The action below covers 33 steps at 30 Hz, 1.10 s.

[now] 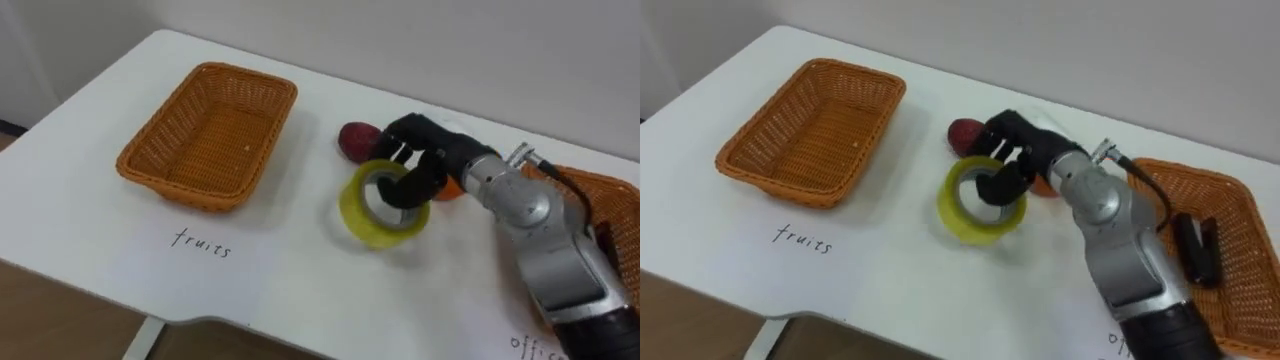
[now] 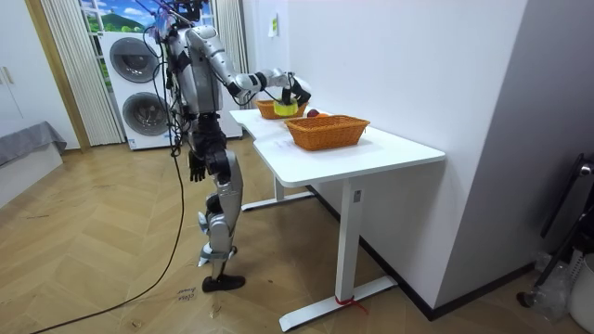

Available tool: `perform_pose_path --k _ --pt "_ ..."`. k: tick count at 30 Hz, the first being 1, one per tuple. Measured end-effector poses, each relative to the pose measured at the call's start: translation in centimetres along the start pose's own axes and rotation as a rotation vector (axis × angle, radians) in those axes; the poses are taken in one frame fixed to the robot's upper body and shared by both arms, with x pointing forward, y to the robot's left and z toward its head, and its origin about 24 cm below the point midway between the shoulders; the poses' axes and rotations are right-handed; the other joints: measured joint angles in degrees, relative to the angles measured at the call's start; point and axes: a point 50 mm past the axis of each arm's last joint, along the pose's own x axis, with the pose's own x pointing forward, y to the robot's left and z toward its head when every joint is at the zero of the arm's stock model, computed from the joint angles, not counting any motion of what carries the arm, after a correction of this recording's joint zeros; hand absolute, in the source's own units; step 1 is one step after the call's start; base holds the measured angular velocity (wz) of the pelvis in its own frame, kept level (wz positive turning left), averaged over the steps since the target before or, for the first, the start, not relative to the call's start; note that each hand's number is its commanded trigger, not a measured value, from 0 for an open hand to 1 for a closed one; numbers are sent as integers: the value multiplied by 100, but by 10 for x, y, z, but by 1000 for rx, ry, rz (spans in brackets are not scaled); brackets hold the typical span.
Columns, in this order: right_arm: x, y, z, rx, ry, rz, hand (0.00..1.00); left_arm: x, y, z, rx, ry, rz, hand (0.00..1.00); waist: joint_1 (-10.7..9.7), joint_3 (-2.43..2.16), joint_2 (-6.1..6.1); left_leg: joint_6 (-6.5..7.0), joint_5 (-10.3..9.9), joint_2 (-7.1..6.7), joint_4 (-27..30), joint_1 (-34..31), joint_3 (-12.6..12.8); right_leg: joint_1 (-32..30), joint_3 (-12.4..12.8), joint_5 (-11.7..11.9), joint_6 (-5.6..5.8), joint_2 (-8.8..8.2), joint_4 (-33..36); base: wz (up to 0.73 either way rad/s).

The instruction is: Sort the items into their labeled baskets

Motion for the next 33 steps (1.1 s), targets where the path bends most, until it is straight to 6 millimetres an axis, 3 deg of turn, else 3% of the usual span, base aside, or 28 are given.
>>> perform_pose_path --k 4,10,17,25,33 --pt "-5 -18 -4 38 -8 -86 100 0 1 1 -52 -24 -25 0 -88 19 -31 -5 -3 71 -9 23 154 -12 70 2 2 16 1 -13" --pt "-15 -39 -1 49 -44 -196 100 0 3 0 -93 -52 -51 0 -350 37 -36 -3 -6 62 24 -33 110 -41 79 12 15 9 21 1" --pt "-30 -70 -14 94 -18 -380 100 -1 9 -9 -130 -59 -44 0 -529 21 -66 -3 -5 62 31 -27 125 -46 17 13 17 7 24 1" --pt "-36 -78 -33 140 40 -470 100 -1 8 -18 -164 -38 -76 0 -765 37 -63 -4 -6 67 37 -11 184 -56 77 13 17 19 22 -3" --pt "-39 -84 -63 137 167 -499 100 -1 10 -18 -185 -42 -93 0 -820 23 -79 -2 -5 89 7 -29 302 -215 238 14 15 22 98 -11"
